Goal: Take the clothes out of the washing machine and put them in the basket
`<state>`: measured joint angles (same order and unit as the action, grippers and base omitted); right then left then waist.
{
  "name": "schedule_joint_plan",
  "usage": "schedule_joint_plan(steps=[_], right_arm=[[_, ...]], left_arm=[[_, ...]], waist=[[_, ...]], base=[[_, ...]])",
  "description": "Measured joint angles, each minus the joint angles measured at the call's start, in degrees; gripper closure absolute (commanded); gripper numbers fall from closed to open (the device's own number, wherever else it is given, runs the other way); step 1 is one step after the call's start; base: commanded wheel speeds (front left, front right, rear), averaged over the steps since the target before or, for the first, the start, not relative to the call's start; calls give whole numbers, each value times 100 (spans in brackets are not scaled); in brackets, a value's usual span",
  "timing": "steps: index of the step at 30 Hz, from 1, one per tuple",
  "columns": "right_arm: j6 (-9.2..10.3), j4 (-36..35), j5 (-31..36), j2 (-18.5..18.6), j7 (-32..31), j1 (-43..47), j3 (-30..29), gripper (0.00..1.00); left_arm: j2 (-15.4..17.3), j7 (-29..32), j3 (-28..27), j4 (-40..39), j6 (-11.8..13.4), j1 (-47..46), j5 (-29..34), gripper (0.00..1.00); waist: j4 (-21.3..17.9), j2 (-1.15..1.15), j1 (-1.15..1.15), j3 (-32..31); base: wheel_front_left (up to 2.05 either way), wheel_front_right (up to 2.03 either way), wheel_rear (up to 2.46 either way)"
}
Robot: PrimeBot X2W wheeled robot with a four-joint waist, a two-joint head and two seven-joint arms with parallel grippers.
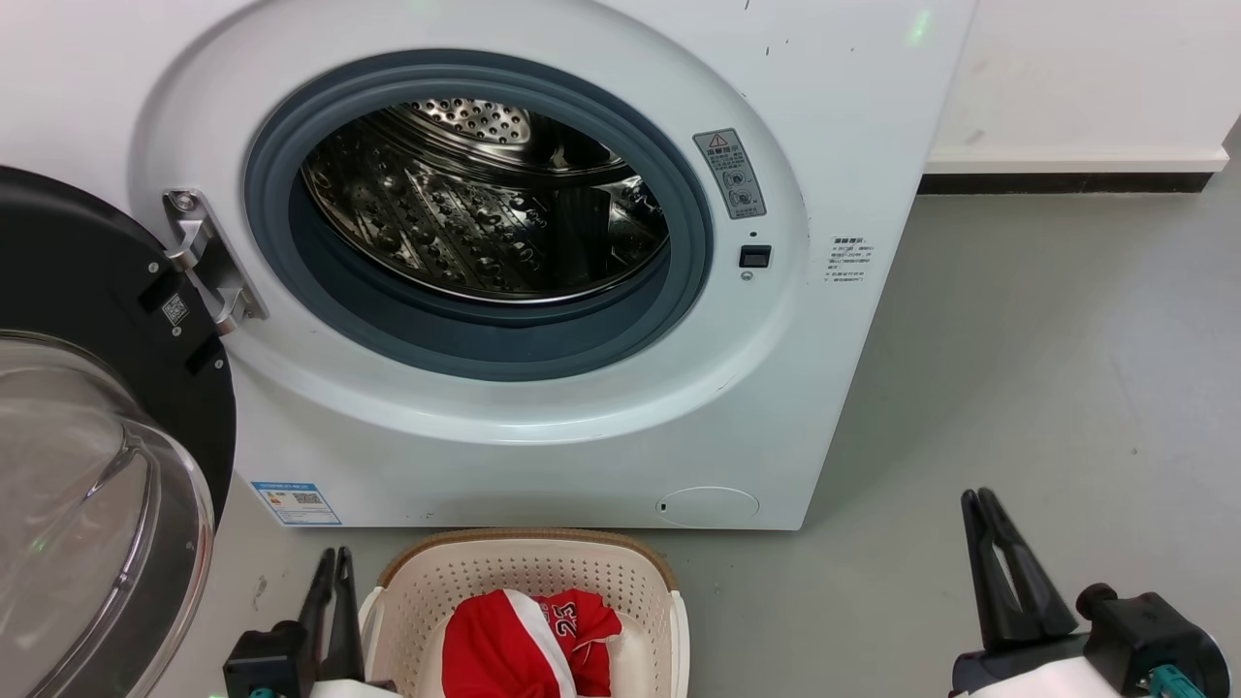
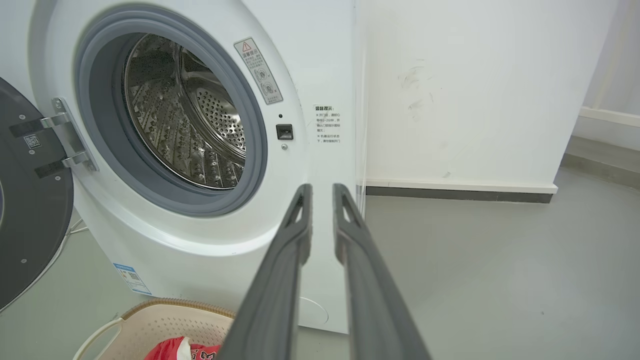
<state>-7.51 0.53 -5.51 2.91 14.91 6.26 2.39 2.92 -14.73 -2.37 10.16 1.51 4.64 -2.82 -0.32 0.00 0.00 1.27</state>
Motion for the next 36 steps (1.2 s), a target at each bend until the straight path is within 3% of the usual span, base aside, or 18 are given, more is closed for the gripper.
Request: schedule_joint_plan(steps=[3,19,36], right_arm=[[0,113,-104,0,-30,12,7,100],[0,364,-2027,79,-349,-134,-16,100],[1,577,-3657,143,-668,-377,-99,100]], left_arm=[[-8,70,-12,140,-3,15,-115,100],[-8,495,-88,198,-187,-127,-1946,100],[-8,864,-157,233,-353,-315,-3576,100]], waist=[[0,0,0,-1],[4,0,0,-15],[9,0,0,-30]], base=[[0,0,0],[0,0,0],[0,0,0]])
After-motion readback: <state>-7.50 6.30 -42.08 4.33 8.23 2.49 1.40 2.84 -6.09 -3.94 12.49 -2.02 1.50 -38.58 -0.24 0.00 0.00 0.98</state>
